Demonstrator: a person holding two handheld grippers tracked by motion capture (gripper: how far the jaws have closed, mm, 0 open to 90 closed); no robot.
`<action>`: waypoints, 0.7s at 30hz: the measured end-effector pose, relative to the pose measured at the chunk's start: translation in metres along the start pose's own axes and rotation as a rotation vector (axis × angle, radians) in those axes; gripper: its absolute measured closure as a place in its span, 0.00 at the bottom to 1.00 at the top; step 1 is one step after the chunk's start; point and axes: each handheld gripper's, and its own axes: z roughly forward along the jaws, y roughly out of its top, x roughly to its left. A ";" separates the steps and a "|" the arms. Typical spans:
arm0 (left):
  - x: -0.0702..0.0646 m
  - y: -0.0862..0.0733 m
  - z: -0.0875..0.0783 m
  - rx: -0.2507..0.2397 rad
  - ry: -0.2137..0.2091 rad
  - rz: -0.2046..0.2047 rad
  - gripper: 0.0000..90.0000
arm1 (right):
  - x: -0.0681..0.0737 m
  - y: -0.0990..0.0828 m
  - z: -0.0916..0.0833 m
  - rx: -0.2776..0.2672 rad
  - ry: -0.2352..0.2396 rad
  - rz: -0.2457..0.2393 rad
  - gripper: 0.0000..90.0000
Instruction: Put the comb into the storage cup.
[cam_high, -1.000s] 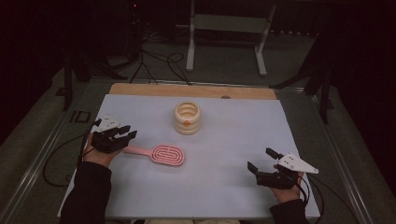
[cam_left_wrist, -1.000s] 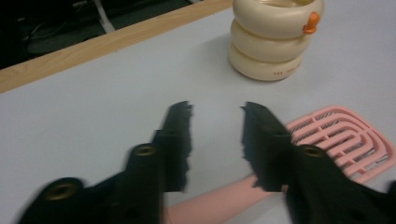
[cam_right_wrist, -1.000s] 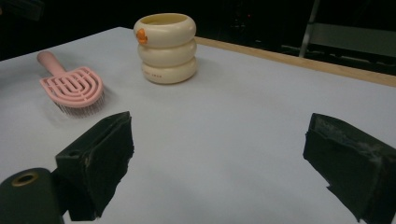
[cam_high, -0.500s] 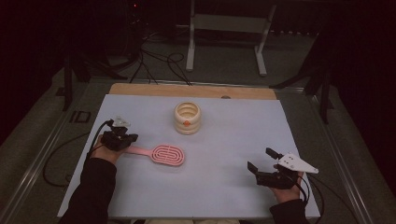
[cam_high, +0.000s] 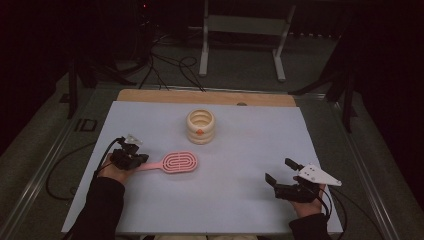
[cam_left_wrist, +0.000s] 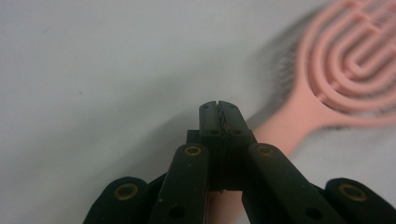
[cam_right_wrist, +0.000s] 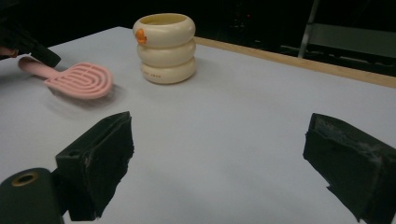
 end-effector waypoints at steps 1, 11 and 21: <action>-0.003 -0.003 -0.002 -0.009 0.001 -0.006 1.00 | 0.000 0.000 0.000 0.000 0.001 -0.002 0.09; -0.014 -0.011 -0.007 -0.039 -0.015 -0.014 1.00 | 0.000 0.000 0.001 0.000 -0.001 -0.006 0.09; -0.026 -0.013 -0.010 -0.045 -0.018 0.013 1.00 | 0.000 0.000 0.000 -0.001 -0.001 -0.004 0.09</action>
